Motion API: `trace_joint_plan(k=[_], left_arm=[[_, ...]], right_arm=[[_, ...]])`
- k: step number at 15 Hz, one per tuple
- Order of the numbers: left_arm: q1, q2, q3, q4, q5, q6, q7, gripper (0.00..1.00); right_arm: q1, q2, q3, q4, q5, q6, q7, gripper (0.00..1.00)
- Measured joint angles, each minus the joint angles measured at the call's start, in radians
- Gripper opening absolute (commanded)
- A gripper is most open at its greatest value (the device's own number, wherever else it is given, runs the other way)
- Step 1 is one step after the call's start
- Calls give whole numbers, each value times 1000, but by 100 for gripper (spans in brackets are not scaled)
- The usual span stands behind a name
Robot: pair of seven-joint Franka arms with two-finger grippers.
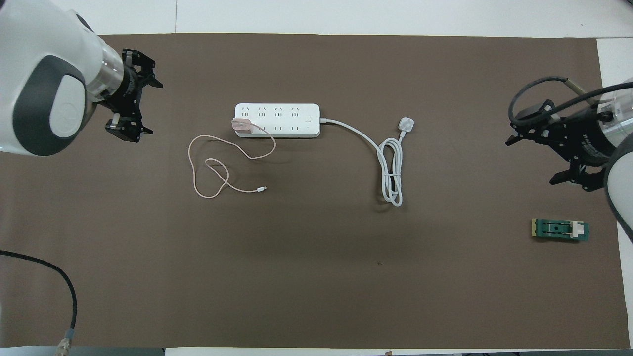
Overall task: Unplug charger and place it aside
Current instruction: 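Grasp the charger with the left gripper while the right gripper grips the strip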
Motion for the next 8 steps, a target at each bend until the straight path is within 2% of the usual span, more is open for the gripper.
trace_joint_plan(k=[4, 8], left_arm=[[-21, 14, 1, 20, 12, 0, -47, 100], [-39, 20, 1, 23, 45, 0, -83, 100]], right_arm=[[23, 69, 0, -19, 118, 113, 202, 100], [90, 106, 1, -114, 236, 317, 316, 100]])
